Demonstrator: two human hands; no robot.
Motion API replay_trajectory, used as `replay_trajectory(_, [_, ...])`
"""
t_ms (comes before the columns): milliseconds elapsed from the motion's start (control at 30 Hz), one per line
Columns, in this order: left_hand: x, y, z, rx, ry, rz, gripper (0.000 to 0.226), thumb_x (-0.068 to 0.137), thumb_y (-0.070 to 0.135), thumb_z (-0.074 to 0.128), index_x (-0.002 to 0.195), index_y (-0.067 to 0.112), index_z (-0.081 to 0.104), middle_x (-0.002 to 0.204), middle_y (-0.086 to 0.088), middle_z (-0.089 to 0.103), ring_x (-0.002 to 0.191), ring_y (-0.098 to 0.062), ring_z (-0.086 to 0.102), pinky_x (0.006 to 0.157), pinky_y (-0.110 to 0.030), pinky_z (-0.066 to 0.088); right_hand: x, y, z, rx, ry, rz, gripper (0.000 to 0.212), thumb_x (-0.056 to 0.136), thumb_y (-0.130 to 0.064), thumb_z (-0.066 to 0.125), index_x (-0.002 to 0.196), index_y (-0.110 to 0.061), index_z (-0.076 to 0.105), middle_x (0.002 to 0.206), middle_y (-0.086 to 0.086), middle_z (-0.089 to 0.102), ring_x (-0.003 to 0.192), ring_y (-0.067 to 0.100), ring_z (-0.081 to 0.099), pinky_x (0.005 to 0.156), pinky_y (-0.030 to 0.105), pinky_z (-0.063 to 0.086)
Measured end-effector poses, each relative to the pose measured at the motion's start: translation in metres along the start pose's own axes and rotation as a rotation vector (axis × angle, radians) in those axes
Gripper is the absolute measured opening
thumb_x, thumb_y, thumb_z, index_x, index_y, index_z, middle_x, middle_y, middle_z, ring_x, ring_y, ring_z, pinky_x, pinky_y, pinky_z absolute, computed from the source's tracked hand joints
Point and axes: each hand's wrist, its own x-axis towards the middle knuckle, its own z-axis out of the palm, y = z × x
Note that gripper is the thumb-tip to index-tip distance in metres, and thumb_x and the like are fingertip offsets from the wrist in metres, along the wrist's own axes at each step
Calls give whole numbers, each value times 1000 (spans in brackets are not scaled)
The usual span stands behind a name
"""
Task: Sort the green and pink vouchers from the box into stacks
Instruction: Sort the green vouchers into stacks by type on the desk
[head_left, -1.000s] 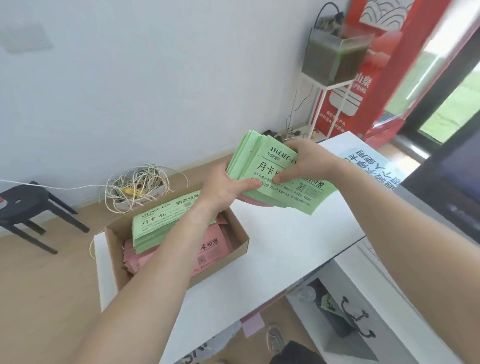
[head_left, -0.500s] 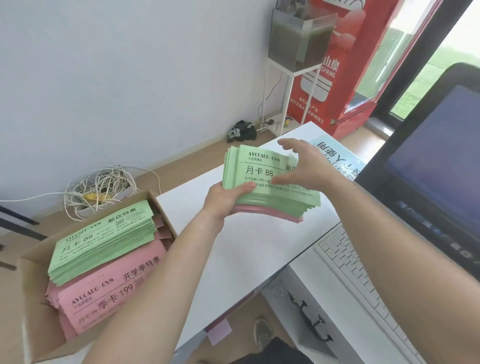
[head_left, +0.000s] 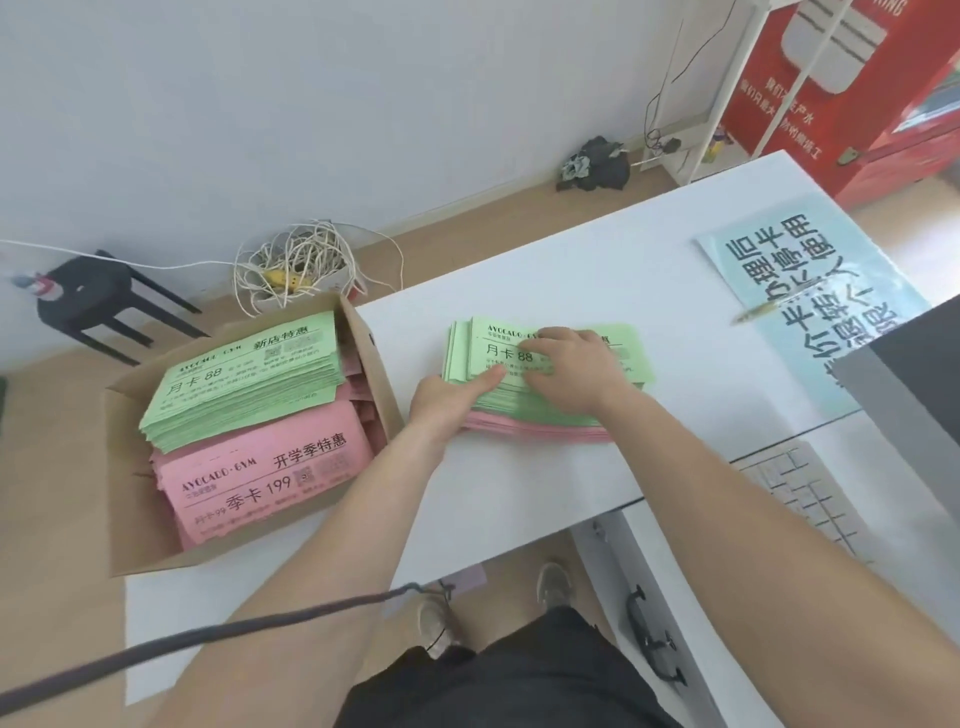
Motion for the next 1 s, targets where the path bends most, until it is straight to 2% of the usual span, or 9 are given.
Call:
replay_trajectory(67, [-4, -2, -7, -143, -104, 6, 37, 78, 36, 84, 109, 18, 74, 103, 1, 78, 103, -19, 72, 93, -36, 56, 0, 1, 3, -8, 1, 0, 46, 99, -48, 44, 145, -44, 49, 158, -10, 39, 144, 32, 34, 120, 49, 25])
replay_trajectory(100, [-6, -3, -11, -194, -151, 14, 27, 86, 22, 79, 111, 17, 72, 105, 0, 77, 103, -19, 71, 91, -32, 56, -1, 1, 4, -10, 7, 3, 48, 100, -51, 41, 146, -43, 48, 159, -9, 39, 144, 32, 35, 121, 49, 24])
replay_trajectory(200, [-12, -10, -16, -217, -234, 49, 30, 91, -1, 68, 114, 17, 67, 105, 2, 76, 98, -13, 71, 81, -23, 54, -10, -3, 7, -36, 29, -2, 66, 91, -74, 42, 148, -40, 46, 159, -6, 38, 146, 29, 33, 121, 48, 21])
replay_trajectory(300, [-15, -15, -16, -197, -216, 82, 34, 92, -11, 61, 112, 16, 65, 100, 3, 75, 91, -9, 71, 76, -22, 57, -22, -7, 13, -113, 54, -29, 98, 69, -97, 38, 147, -39, 42, 157, -5, 37, 146, 27, 31, 120, 49, 20])
replay_trajectory(400, [-17, -16, -14, -224, -208, 119, 36, 93, -16, 55, 111, 14, 63, 99, 1, 75, 88, -9, 73, 76, -22, 58, -24, -7, 18, -138, 91, -34, 110, 58, -102, 39, 147, -39, 40, 156, -5, 39, 144, 27, 32, 119, 49, 21])
replay_trajectory(633, [-20, -17, -9, -173, -147, 153, 44, 90, -17, 56, 109, 23, 64, 98, 6, 76, 96, -11, 70, 84, -28, 57, -24, -10, 13, -91, 89, -7, 104, 64, -97, 48, 147, -36, 41, 153, -4, 42, 142, 27, 36, 118, 50, 24])
replay_trajectory(733, [-24, -16, -6, -128, -94, 179, 52, 87, -20, 53, 109, 26, 64, 96, 6, 77, 93, -15, 71, 79, -29, 57, -23, -13, 11, -107, 84, 21, 100, 67, -92, 52, 147, -34, 40, 151, -2, 44, 139, 31, 40, 115, 52, 28])
replay_trajectory(867, [-34, -11, -10, -69, 5, 215, 60, 84, -20, 50, 123, 24, 55, 105, -1, 75, 81, -9, 71, 63, -20, 55, -20, -12, 11, -125, 130, 66, 96, 69, -90, 49, 142, -30, 43, 145, 2, 49, 132, 34, 45, 110, 55, 34])
replay_trajectory(1000, [-38, -8, -19, -17, 53, 200, 55, 83, -15, 54, 122, 24, 55, 106, -3, 75, 87, -17, 71, 72, -31, 57, -16, -9, 16, -156, 143, 82, 96, 66, -93, 44, 137, -30, 47, 140, 2, 52, 130, 34, 46, 110, 59, 33])
